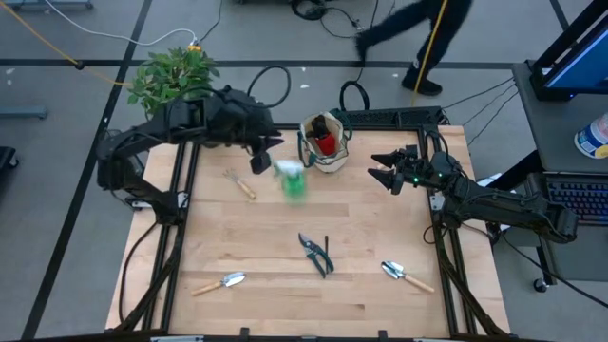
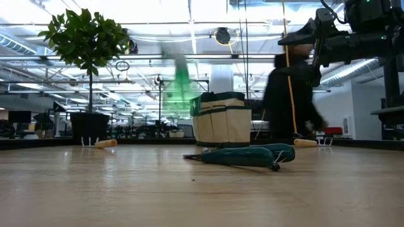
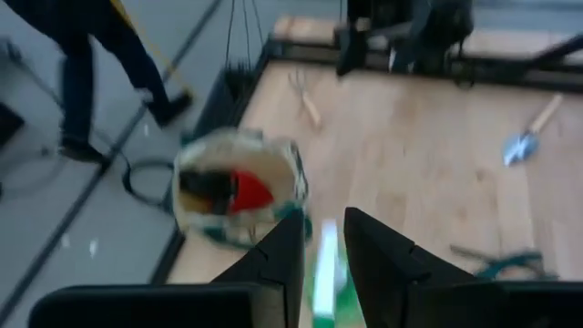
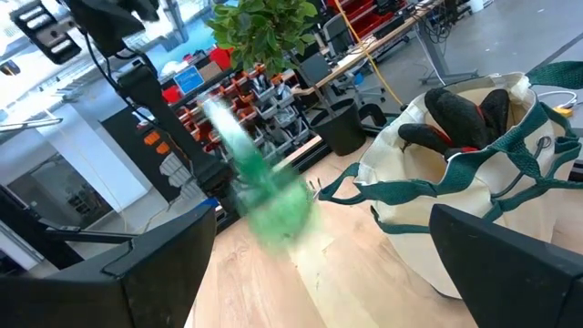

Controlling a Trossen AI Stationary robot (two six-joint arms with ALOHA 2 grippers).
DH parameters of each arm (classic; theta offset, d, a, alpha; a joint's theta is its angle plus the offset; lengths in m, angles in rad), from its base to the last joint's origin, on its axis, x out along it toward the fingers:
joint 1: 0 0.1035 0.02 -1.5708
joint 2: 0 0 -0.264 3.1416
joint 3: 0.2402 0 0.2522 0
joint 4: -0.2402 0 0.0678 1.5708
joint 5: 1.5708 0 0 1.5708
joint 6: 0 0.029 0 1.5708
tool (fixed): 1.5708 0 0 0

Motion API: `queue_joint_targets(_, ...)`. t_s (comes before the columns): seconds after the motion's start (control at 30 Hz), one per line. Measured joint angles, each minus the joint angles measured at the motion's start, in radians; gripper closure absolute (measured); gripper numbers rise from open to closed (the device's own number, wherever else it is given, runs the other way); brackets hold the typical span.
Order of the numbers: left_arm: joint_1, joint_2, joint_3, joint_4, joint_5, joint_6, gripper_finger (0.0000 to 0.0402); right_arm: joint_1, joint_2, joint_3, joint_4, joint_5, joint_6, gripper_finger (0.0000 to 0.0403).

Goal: Pick & Place Garden tools in Gardening bag
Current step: Put the spray bottle into the gardening bag

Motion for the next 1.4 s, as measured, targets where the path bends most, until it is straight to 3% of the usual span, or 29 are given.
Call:
queue_joint_targets(0.07, 0.0, 0.018, 0.002, 0.088, 0.0, 0.012, 0.0312, 0.0, 0.0, 0.0, 0.0, 0.0, 0.0, 0.0009)
queue_joint_targets(0.2, 0.003, 0.043, 0.0, 0.104, -0.029, 0.036, 0.0311, 0.0, 0.0, 0.0, 0.0, 0.0, 0.022, 0.0009)
queue_joint_targets(0.4, 0.014, 0.042, 0.0, -0.002, -0.067, 0.075, 0.031, 0.0, 0.0, 0.0, -0.001, 0.0, 0.032, 0.0009)
queue_joint_targets(0.6, -0.007, 0.026, 0.001, -0.163, -0.072, -0.02, 0.0309, 0.0, 0.0, 0.0, -0.001, 0.0, 0.026, 0.0009)
queue_joint_targets(0.87, -0.102, 0.028, 0.0, -0.342, -0.071, -0.157, 0.0309, 0.0, 0.0, 0.0, -0.001, 0.0, 0.022, 0.0009)
queue_joint_targets(1.4, -0.326, 0.028, -0.001, -0.379, -0.08, -0.347, 0.0309, 0.0, 0.0, 0.0, -0.001, 0.0, 0.03, 0.0009)
